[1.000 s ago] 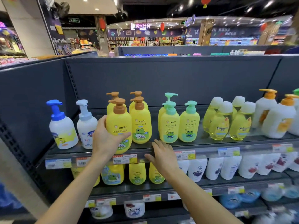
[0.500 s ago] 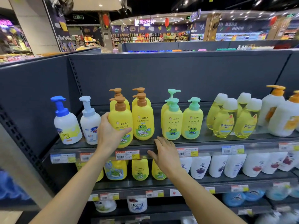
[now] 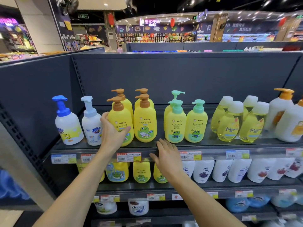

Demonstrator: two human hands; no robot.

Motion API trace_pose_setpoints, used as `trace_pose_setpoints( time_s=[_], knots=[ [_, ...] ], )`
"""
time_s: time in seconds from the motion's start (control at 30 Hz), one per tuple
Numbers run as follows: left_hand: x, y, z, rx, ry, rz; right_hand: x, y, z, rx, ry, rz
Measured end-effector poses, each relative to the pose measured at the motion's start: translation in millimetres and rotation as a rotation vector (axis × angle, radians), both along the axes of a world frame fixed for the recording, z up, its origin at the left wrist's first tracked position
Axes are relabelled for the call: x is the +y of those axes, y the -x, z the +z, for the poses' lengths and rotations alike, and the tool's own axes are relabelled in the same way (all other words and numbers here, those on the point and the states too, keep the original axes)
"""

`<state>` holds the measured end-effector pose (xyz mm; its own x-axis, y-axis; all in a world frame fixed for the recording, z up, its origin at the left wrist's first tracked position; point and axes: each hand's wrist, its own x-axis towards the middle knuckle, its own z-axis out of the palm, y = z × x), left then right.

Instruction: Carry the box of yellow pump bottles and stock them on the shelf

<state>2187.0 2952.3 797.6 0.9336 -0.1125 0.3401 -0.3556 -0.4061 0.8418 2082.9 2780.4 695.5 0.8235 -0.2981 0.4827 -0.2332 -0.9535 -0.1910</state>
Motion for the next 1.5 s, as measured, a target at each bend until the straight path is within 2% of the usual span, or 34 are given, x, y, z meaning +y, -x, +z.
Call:
trace_pose_setpoints(
  time_s=[0.1, 0.3, 0.6, 0.93, 1.17, 1.5],
  knots=[
    [-2.1, 1.6, -0.2, -0.014, -0.071, 0.001, -1.8, 0.5, -2.9, -0.004, 0.026, -0.009],
    [-11.3, 18.5, -7.9, 0.027, -0.205, 0.228, -2.7, -0.6, -8.9, -0.042, 0.074, -0.012],
    [-16.4, 1.3, -10.4, 0.082, -0.133, 0.21, -1.7, -3.2, -10.9, -0.058, 0.086, 0.002],
    [-13.8, 3.7, -16.1, 0.038, -0.131, 0.204, -0.7, -1.1, -9.7, -0.052, 0.074, 0.0],
    [-3.8, 24.1, -32.0, -0.013, -0.303, 0.093, -0.8, 0.1, -10.3, -0.061, 0.107, -0.009],
    [36.4, 66.5, -46.6, -0.2, -0.422, -0.087, 3.5, 1.3, -6.8, -0.007, 0.111, -0.027]
  ],
)
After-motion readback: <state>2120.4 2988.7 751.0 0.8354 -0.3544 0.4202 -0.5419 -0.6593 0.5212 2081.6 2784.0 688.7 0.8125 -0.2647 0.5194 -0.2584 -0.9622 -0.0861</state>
